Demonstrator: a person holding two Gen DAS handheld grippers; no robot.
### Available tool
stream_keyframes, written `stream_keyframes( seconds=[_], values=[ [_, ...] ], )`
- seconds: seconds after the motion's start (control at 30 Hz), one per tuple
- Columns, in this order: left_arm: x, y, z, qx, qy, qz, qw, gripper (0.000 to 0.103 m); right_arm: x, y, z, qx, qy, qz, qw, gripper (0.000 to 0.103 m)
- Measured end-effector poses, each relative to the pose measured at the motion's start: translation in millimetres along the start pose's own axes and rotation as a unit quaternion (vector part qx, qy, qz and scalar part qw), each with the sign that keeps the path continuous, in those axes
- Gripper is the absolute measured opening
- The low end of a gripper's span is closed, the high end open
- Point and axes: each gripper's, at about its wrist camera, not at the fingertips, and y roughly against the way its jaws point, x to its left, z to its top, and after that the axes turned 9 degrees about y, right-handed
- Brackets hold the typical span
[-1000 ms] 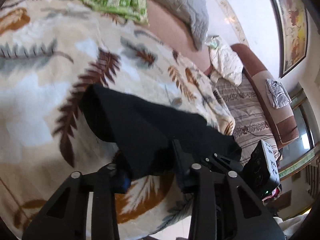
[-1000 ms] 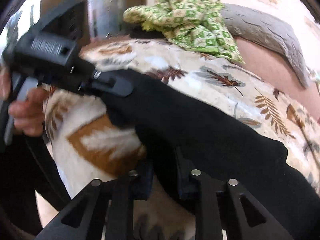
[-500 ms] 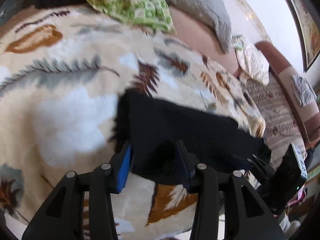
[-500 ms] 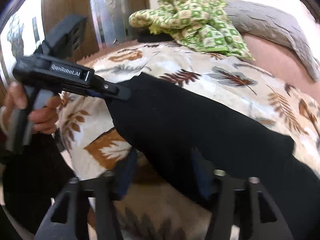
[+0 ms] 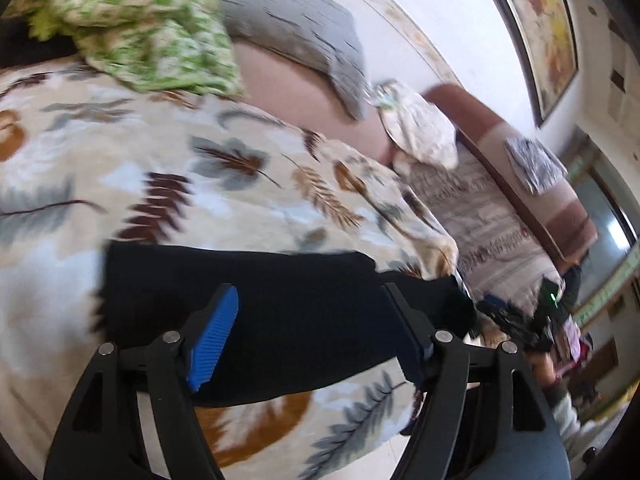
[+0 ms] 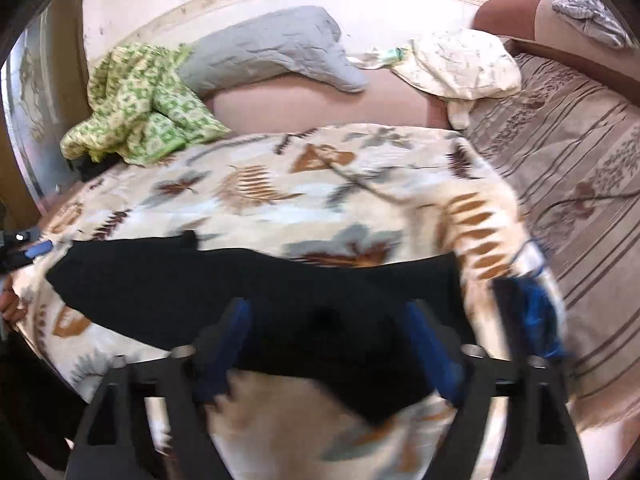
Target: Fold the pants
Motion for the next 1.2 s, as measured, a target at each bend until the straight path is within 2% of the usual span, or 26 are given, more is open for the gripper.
stream_keyframes(
  seconds=[0.1,0.17,0.2,0.23,0.27,0.3,0.33,0.4,0.47,0.53,0.57,0.6,0.63,0.7,0.73,0.77,0.8,0.87,0.93,1.0,1.03,1.1,1.2],
  values=[
    [-19.9,-24.0,-4.7,0.030,-0.027,0.003,0.9992,0.077,-2.7,-20.5,5.5,0.043,0.087,-0.029,0.995,0.086],
    [-27.0,-37.8,-7.9,0.050,-0.031,-0.001,0.9983,0.077,-3.6,-32.6,-1.6,0.066,0.115,-0.017,0.991,0.085],
    [-30.4,-48.4,-9.0,0.066,-0.031,-0.001,0.9974,0.077,-3.4,-41.4,-4.7,0.082,0.128,0.008,0.988,0.079],
    [-32.3,-55.6,-9.6,0.076,-0.030,0.002,0.9966,0.077,-4.1,-44.9,-8.6,0.089,0.134,0.023,0.987,0.069],
    [-34.2,-59.7,-11.5,0.082,-0.031,0.005,0.9962,0.078,-4.9,-48.6,-10.5,0.094,0.141,0.023,0.985,0.034],
    [-36.4,-66.0,-12.9,0.090,-0.032,0.008,0.9954,0.077,-5.4,-49.5,-10.5,0.094,0.151,0.010,0.984,0.007],
    [-38.4,-70.4,-14.6,0.097,-0.035,0.009,0.9946,0.077,-6.1,-47.0,-9.2,0.088,0.159,-0.002,0.983,0.006],
    [-43.4,-79.1,-17.5,0.109,-0.043,0.010,0.9930,0.077,-7.3,-33.7,0.8,0.053,0.165,-0.023,0.985,0.007],
    [-46.0,-84.6,-20.8,0.120,-0.051,0.012,0.9914,0.078,-8.5,-12.5,12.5,-0.001,0.171,-0.049,0.984,0.007],
    [-47.3,-89.3,-24.7,0.131,-0.058,0.019,0.9895,0.078,-3.0,6.0,12.3,-0.062,0.203,-0.085,0.974,0.009],
    [-47.1,-91.0,-26.0,0.135,-0.060,0.022,0.9888,0.078,-0.1,8.2,11.7,-0.072,0.217,-0.094,0.969,0.015],
    [-46.9,-92.9,-27.5,0.140,-0.061,0.026,0.9879,0.078,2.2,7.0,2.0,-0.070,0.240,-0.096,0.963,0.019],
    [-46.6,-94.2,-28.2,0.143,-0.061,0.029,0.9875,0.078,0.8,-0.8,-5.7,-0.042,0.251,-0.085,0.963,0.022],
    [-45.5,-94.8,-28.6,0.146,-0.058,0.030,0.9872,0.077,-4.1,-16.5,-20.1,0.020,0.254,-0.063,0.965,0.039],
    [-44.9,-95.1,-28.2,0.146,-0.056,0.030,0.9872,0.077,-9.6,-22.1,-33.6,0.052,0.248,-0.058,0.966,0.040],
    [-44.2,-94.8,-27.9,0.146,-0.054,0.029,0.9874,0.077,-16.2,-23.4,-40.6,0.066,0.238,-0.057,0.967,0.040],
    [-43.4,-94.7,-27.5,0.147,-0.051,0.027,0.9875,0.077,-20.9,-22.9,-44.4,0.072,0.226,-0.055,0.970,0.040],
    [-42.7,-96.3,-26.9,0.148,-0.046,0.026,0.9876,0.078,-40.5,-14.0,-47.4,0.067,0.163,-0.041,0.984,0.040],
    [-42.8,-98.7,-27.2,0.150,-0.046,0.028,0.9872,0.078,-59.2,-5.3,-43.0,0.044,0.100,-0.033,0.993,0.047],
    [-44.5,-101.5,-27.5,0.152,-0.049,0.029,0.9868,0.078,-74.7,-5.8,-36.0,0.035,0.035,-0.004,0.999,0.063],
    [-45.7,-102.0,-28.4,0.152,-0.052,0.030,0.9865,0.078,-78.4,-9.3,-33.0,0.036,0.010,0.005,0.999,0.063],
    [-47.0,-102.7,-29.8,0.154,-0.056,0.031,0.9860,0.078,-86.4,-19.0,-27.4,0.040,-0.010,0.004,0.999,0.063],
    [-47.0,-103.5,-31.0,0.156,-0.059,0.034,0.9854,0.077,-83.7,-40.0,-20.2,0.055,-0.008,-0.015,0.998,0.063]
  ],
)
